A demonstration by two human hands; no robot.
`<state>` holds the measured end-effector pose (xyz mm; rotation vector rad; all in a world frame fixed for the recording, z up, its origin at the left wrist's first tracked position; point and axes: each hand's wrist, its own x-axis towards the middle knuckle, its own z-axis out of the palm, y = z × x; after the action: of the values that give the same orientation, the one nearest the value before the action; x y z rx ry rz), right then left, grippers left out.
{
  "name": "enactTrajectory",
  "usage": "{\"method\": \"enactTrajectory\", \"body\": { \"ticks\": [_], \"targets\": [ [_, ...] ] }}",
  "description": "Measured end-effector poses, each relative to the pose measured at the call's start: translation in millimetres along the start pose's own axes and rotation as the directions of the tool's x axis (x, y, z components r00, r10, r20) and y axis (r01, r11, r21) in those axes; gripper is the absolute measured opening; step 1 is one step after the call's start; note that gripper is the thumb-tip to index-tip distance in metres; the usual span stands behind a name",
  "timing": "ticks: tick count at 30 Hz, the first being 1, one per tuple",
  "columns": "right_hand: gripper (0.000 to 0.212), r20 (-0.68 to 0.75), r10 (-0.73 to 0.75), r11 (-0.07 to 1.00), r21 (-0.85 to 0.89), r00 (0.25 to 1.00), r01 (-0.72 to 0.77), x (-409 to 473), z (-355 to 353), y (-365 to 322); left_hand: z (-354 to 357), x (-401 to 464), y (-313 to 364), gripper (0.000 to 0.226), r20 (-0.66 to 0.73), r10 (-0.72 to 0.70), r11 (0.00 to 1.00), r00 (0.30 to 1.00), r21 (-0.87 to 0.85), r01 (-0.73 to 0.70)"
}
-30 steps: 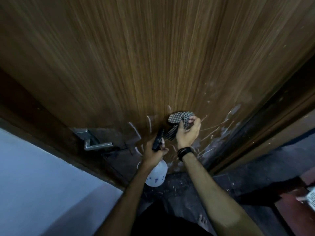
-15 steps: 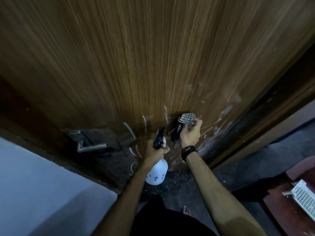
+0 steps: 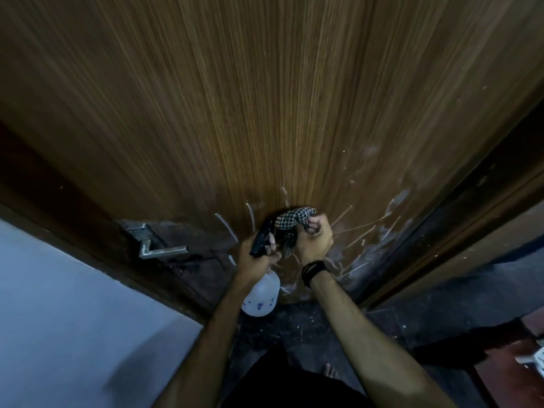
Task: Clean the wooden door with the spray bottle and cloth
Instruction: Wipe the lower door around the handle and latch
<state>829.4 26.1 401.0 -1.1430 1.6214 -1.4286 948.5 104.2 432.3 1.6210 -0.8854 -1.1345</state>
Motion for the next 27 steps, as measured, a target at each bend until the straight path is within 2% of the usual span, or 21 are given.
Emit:
{"method": "enactTrajectory", "body": {
  "ticks": [2, 7, 10, 13, 18, 22, 27],
  "targets": [
    [0.038, -0.035, -0.058, 0.998, -0.009, 0.998, 0.058, -5, 4, -7, -3, -1, 0, 0.024, -0.015, 0.009, 1.0, 1.0, 0.008, -0.009],
    [0.027, -0.08, -0.371, 0.926, 0.047, 0.925, 0.375, -3, 7, -68, -17, -5, 3, 0.02, -0.012, 0.009, 1.0, 1.0, -0.017, -0.009],
    [0.028, -0.107, -0.431, 0.899, 0.036, 0.896, 0.437, -3, 10, -74, -26, -9, 0, 0.019, 0.003, 0.039, 0.999, 0.999, -0.03, -0.039],
    [0.031, -0.073, -0.396, 0.918, -0.026, 0.915, 0.396, -9, 14, -45, -35, -11, -7, 0.021, -0.01, 0.043, 0.999, 0.999, -0.013, -0.043],
    [0.038, -0.04, -0.189, 0.98, -0.07, 0.981, 0.186, -25, 18, -17, -39, -11, -16, 0.025, -0.023, 0.012, 1.0, 1.0, -0.002, -0.012],
    [0.035, -0.069, -0.142, 0.989, -0.062, 0.988, 0.137, -28, 26, -18, -41, -8, -17, 0.035, 0.028, -0.021, 0.999, 0.999, 0.046, 0.019],
    [0.038, -0.006, -0.061, 0.987, -0.149, 0.998, 0.059, -37, 37, 1, -53, -10, -18, 0.036, 0.079, 0.002, 0.998, 0.997, 0.059, -0.007]
  ]
}}
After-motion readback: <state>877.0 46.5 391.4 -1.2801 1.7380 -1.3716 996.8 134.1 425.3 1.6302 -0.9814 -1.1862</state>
